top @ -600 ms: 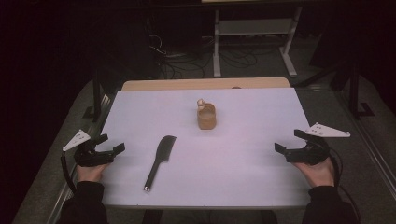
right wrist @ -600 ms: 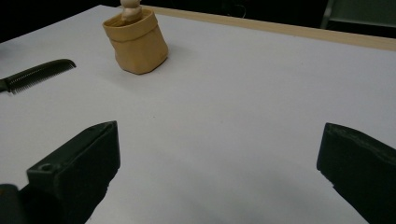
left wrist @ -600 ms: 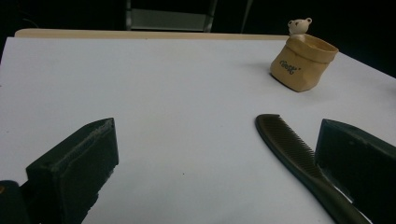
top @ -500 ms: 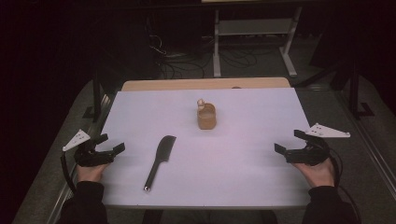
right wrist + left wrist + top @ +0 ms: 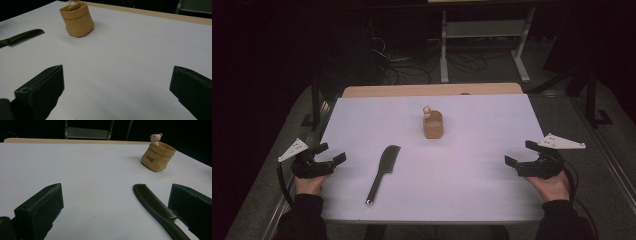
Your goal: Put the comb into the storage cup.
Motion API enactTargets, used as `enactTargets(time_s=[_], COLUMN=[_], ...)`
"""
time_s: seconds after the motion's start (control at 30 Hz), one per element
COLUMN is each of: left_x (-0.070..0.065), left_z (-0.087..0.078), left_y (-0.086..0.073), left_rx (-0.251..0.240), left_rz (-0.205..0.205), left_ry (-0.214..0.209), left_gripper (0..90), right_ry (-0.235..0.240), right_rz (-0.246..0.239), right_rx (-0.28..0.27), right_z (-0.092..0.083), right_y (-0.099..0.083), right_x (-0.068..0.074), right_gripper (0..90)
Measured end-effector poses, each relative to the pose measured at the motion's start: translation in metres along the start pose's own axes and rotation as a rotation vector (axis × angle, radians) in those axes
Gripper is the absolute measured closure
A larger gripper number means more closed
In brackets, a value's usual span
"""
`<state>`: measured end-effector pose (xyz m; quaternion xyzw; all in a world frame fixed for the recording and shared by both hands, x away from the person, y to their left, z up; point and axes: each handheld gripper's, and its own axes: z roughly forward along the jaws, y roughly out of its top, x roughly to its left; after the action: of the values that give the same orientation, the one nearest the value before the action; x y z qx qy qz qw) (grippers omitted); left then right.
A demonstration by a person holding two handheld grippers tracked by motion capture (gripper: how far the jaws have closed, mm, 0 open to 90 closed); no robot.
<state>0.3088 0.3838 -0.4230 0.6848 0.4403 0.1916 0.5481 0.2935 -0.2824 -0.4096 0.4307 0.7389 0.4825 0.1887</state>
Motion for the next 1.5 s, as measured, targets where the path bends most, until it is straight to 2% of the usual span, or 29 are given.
enactTargets(time_s=[0.3,0.43,0.57,0.7,0.9,1.2,1.3,1.5], left_x=[-0.004,-0.009,-0.013,-0.02,-0.026,-0.029,-0.03,-0.038], left_z=[0.001,0.003,0.006,0.01,0.014,0.018,0.018,0.021], left_y=[0.002,0.005,0.008,0.014,0.02,0.024,0.027,0.036], left_rx=[0.017,0.031,0.048,0.071,0.102,0.117,0.105,0.106], left_rz=[0.012,0.036,0.045,0.07,0.104,0.119,0.104,0.129], left_ry=[0.008,0.011,-0.005,-0.026,-0.03,-0.049,-0.069,-0.09], left_gripper=[0.0,0.0,0.0,0.1,0.2,0.2,0.2,0.2], right_ry=[0.004,0.007,0.012,0.016,0.019,0.018,0.019,0.02], right_rz=[-0.008,-0.01,-0.006,-0.009,-0.013,-0.012,-0.011,-0.012], right_rx=[0.005,0.002,0.011,0.021,0.031,0.035,0.038,0.04], right_z=[-0.002,-0.002,-0.002,-0.001,0.001,0.001,0.001,0.002], right_y=[0.0,0.0,0.0,-0.001,-0.001,-0.002,-0.002,-0.002], right_x=[0.004,0.005,0.004,0.005,0.006,0.006,0.006,0.006], right_gripper=[0.0,0.0,0.0,0.0,0.0,0.0,0.0,0.0])
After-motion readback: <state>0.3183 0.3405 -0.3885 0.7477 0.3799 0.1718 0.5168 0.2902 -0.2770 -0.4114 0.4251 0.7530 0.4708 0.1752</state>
